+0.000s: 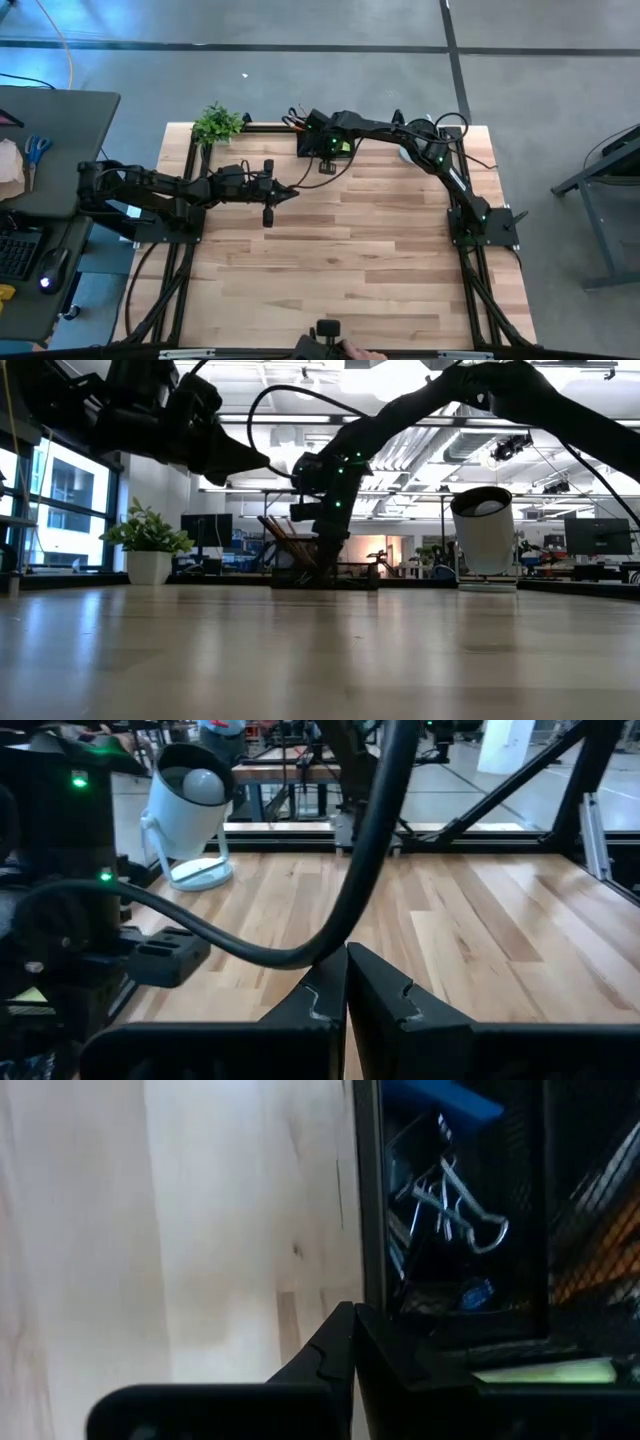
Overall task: Pick and place office supplies into organizer
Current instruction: Adjust the black desk organizer
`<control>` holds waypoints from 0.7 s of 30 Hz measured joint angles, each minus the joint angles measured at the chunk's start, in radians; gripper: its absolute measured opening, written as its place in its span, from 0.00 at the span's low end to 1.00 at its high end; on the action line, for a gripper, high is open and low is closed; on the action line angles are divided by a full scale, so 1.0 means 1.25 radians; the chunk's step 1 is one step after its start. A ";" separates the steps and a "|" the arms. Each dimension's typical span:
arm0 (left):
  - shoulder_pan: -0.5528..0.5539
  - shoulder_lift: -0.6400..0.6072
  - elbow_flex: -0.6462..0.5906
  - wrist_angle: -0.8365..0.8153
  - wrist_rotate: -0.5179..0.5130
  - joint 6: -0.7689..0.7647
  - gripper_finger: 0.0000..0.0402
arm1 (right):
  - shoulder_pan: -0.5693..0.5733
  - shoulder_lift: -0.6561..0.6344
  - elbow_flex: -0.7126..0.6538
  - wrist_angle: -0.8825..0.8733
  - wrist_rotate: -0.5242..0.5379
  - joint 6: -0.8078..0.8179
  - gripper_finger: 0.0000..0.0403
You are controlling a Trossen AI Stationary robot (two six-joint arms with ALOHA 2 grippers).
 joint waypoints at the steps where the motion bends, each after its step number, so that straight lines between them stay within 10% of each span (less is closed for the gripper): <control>1: 0.000 0.000 0.000 0.001 -0.001 0.000 0.00 | 0.000 0.000 0.000 0.006 0.002 0.000 0.00; 21: 0.000 0.000 0.000 0.003 -0.003 0.004 0.00 | 0.002 0.016 0.001 0.076 -0.002 0.010 0.00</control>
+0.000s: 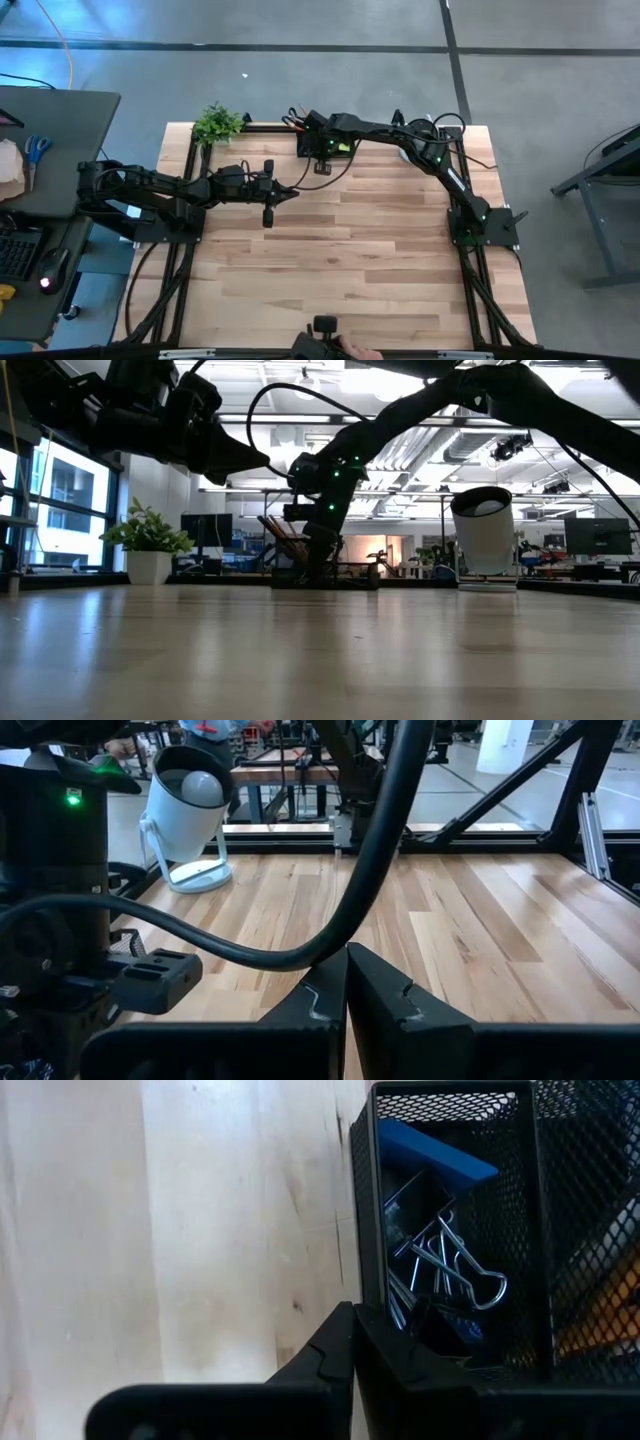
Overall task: Pick and place office supplies into organizer
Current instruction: Adjust the black desk organizer
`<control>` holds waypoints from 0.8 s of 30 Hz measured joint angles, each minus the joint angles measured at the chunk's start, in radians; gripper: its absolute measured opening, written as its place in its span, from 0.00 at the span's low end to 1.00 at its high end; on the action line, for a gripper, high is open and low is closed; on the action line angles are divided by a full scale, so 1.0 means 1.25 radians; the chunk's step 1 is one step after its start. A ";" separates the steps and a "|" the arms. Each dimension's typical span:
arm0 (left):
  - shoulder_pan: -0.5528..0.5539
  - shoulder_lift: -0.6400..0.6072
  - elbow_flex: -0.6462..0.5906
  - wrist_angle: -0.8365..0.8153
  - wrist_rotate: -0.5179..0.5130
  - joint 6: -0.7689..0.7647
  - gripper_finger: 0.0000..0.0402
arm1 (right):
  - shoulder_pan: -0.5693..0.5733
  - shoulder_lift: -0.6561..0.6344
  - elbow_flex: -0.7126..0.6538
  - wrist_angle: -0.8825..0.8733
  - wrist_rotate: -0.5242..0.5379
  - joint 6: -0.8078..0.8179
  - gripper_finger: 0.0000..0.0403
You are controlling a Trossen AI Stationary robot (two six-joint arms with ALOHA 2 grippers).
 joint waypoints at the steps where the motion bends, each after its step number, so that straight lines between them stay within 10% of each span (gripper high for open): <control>1: 0.000 0.000 0.000 0.000 0.000 0.000 0.00 | 0.000 0.000 0.000 0.000 0.003 0.000 0.00; 24: 0.000 0.000 0.000 0.000 0.000 0.002 0.00 | -0.011 0.002 0.032 -0.056 -0.059 0.054 0.01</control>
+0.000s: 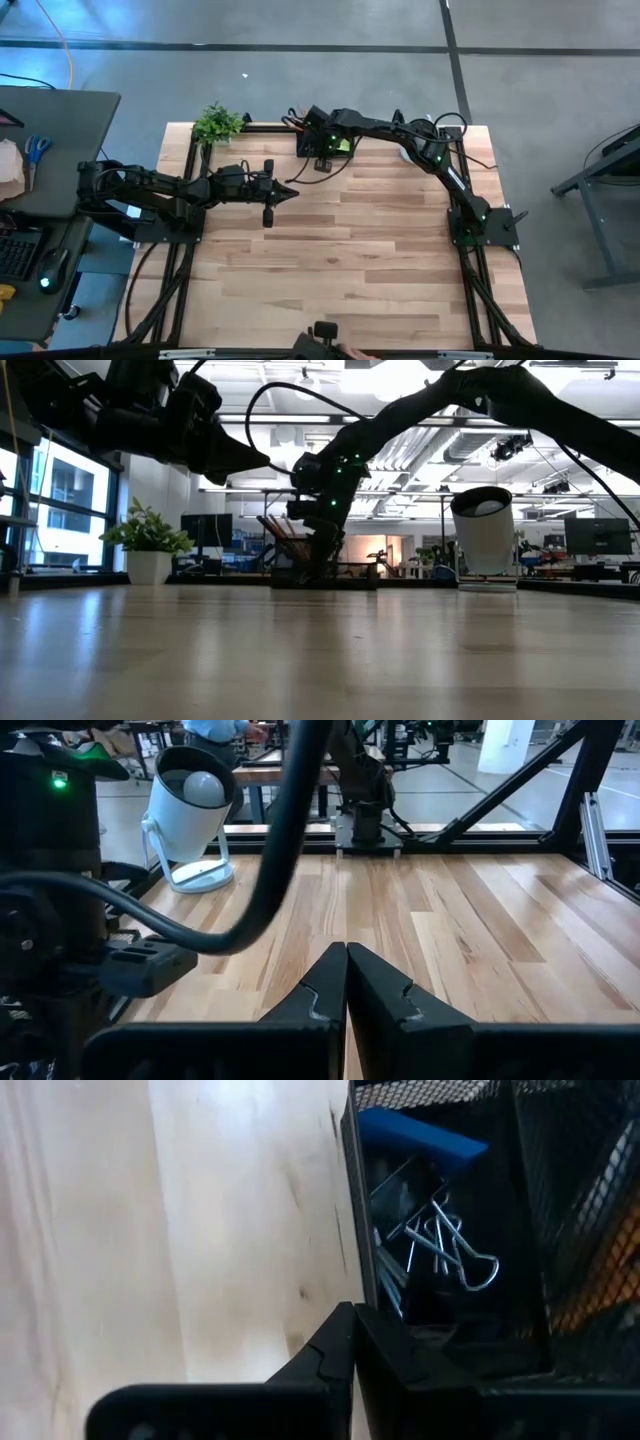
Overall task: Pick and place office supplies into organizer
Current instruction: Adjust the black desk organizer, then return to Home Position
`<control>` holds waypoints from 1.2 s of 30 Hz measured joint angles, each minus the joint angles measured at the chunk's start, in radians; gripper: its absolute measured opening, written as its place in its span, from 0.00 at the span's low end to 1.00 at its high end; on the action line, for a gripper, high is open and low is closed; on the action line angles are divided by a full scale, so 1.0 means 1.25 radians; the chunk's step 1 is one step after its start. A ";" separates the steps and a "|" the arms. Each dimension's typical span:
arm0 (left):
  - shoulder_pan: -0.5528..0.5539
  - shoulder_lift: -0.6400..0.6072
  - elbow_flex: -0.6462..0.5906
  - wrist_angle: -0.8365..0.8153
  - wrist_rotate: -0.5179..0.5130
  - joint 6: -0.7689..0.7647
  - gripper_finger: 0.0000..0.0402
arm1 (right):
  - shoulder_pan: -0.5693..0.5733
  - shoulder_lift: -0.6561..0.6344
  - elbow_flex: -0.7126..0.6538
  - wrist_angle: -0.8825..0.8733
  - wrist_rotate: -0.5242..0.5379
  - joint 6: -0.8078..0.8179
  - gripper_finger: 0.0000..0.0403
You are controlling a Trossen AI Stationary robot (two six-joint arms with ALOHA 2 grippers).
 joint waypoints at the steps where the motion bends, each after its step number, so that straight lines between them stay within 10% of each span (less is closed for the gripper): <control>1: 0.000 0.000 0.000 0.000 0.000 0.000 0.00 | 0.003 0.000 0.000 -0.005 0.000 0.000 0.02; 17: 0.000 -0.010 0.000 0.001 0.019 -0.011 0.00 | 0.019 -0.191 -0.082 -0.097 -0.110 0.082 0.02; 36: 0.158 -0.239 -0.248 0.212 0.228 -0.166 0.00 | 0.014 -0.952 -1.142 0.723 -0.128 0.211 0.01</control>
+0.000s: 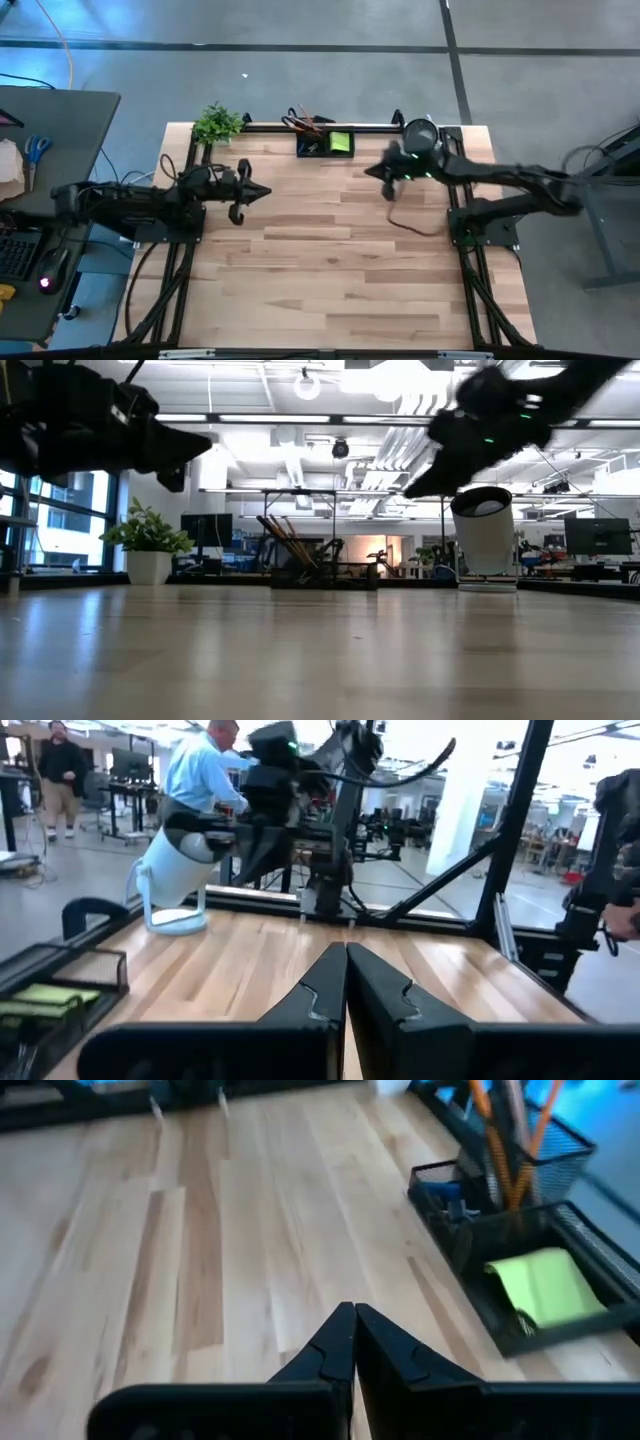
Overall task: Pick and place office supplies into organizer
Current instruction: Return to Home Position
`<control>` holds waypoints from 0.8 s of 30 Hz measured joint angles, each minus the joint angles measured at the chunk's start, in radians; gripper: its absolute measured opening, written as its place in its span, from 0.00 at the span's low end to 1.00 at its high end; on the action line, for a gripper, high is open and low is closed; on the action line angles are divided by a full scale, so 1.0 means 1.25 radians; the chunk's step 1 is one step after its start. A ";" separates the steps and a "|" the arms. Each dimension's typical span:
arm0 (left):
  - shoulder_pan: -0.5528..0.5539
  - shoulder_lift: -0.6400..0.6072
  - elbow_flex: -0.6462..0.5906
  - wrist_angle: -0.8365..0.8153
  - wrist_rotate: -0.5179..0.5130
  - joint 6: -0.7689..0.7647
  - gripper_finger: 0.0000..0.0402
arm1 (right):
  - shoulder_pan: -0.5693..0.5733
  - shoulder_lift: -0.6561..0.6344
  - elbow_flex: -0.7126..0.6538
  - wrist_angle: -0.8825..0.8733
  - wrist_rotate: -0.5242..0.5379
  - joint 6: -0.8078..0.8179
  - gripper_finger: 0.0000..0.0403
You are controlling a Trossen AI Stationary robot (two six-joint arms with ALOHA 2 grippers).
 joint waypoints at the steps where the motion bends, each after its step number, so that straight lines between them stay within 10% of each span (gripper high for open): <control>1: 0.008 -0.010 -0.010 0.000 0.006 -0.006 0.00 | 0.000 -0.038 -0.047 0.034 0.004 0.012 0.01; 12: 0.106 -0.124 -0.017 -0.035 0.129 -0.061 0.00 | -0.058 -0.397 -0.457 0.362 0.017 0.184 0.00; 24: 0.204 -0.299 -0.016 -0.277 0.159 -0.097 0.00 | -0.016 -0.662 -0.489 0.146 0.082 0.190 0.00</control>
